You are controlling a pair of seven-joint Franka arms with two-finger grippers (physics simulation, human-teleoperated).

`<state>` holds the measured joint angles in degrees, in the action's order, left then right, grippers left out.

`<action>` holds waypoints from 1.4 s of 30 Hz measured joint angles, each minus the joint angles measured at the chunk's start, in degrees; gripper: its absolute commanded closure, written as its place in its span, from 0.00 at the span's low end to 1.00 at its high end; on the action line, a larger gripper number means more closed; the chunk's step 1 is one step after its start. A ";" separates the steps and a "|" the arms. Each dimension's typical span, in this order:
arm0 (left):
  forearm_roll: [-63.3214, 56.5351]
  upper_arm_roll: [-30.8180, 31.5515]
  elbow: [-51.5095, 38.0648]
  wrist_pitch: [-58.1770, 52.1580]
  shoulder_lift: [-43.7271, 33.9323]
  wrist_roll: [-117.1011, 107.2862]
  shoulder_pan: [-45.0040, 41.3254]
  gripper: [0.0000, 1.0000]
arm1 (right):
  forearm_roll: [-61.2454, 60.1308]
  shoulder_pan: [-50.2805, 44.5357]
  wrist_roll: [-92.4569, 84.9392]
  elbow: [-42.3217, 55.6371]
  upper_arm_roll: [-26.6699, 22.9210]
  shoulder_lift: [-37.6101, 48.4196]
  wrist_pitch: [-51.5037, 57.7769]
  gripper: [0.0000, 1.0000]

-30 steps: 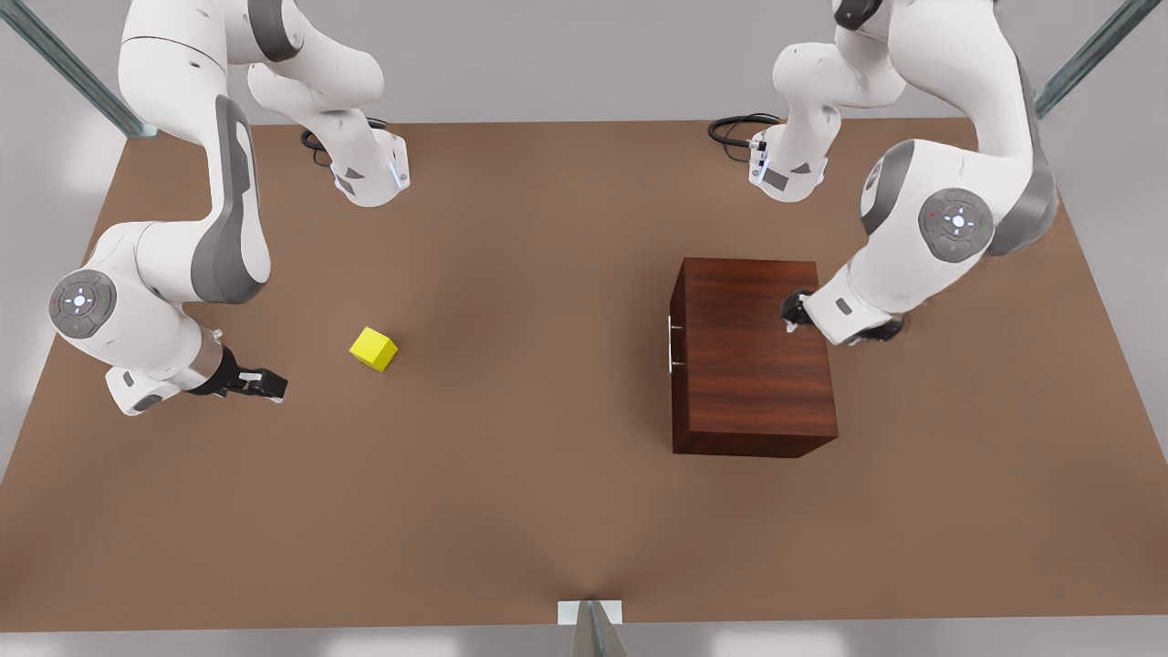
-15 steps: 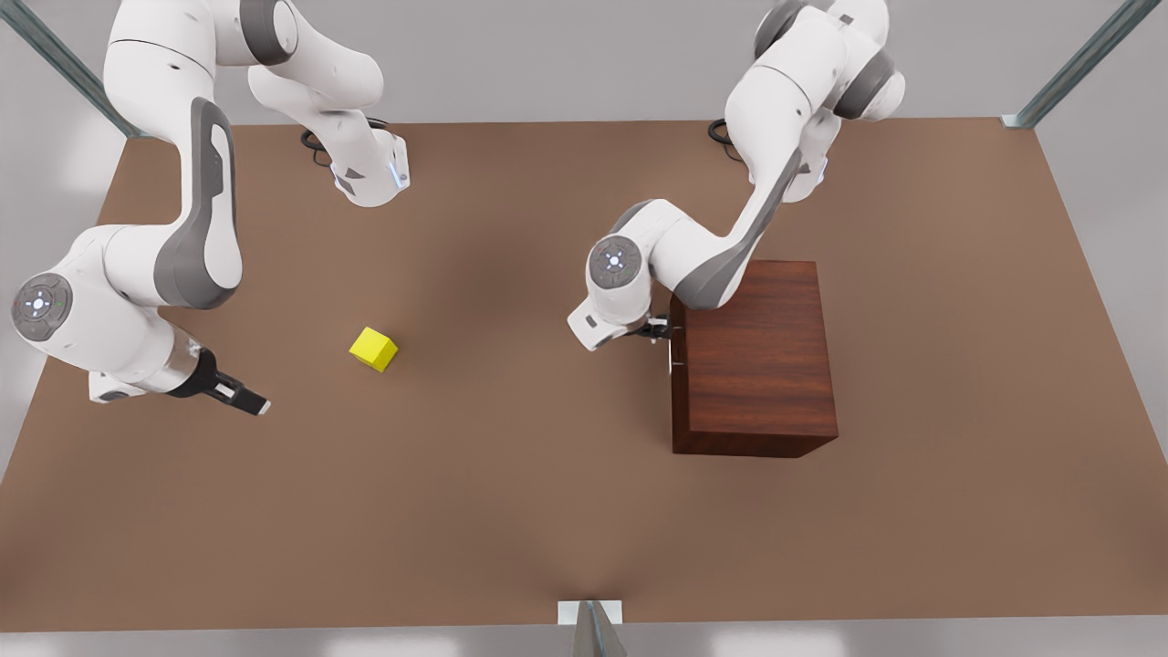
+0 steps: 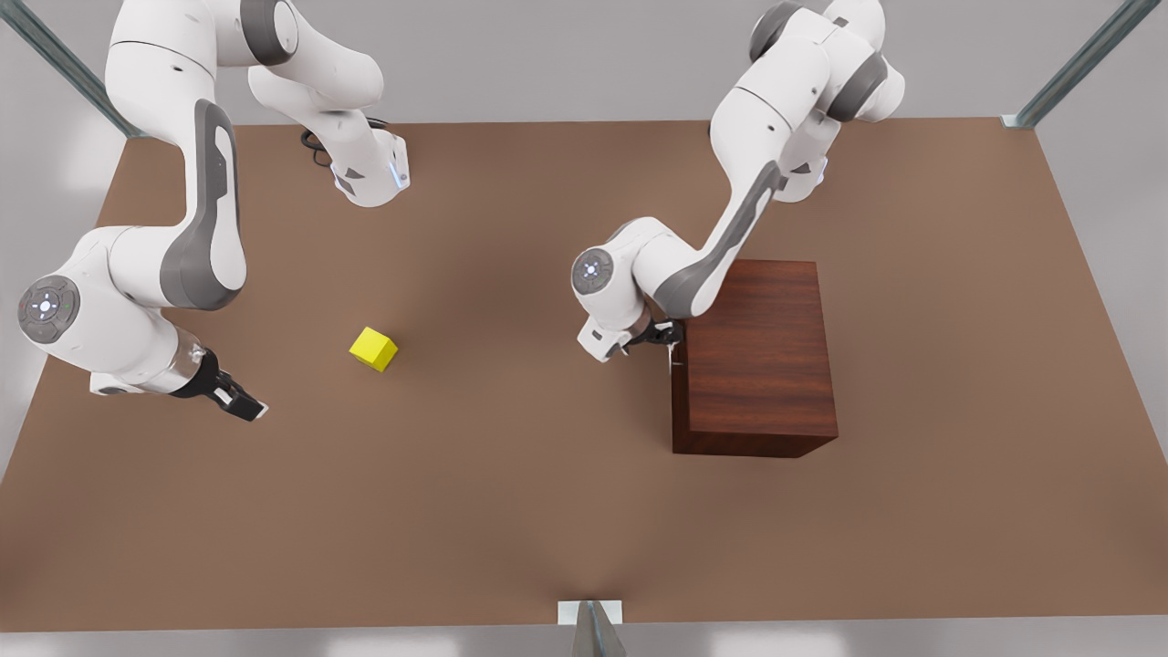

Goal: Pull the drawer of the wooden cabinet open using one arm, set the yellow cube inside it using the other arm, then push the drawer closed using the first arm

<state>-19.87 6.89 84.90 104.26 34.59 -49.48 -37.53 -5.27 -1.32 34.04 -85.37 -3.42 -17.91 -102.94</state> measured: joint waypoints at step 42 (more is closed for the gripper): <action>-2.96 0.32 0.13 6.39 1.27 -13.98 -3.02 0.00 | 0.02 -0.09 6.48 0.09 0.00 -0.37 0.02 0.00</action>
<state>-22.83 7.21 85.02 110.65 35.85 -63.45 -40.55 -5.25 -1.41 40.52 -85.28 -3.42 -18.27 -102.92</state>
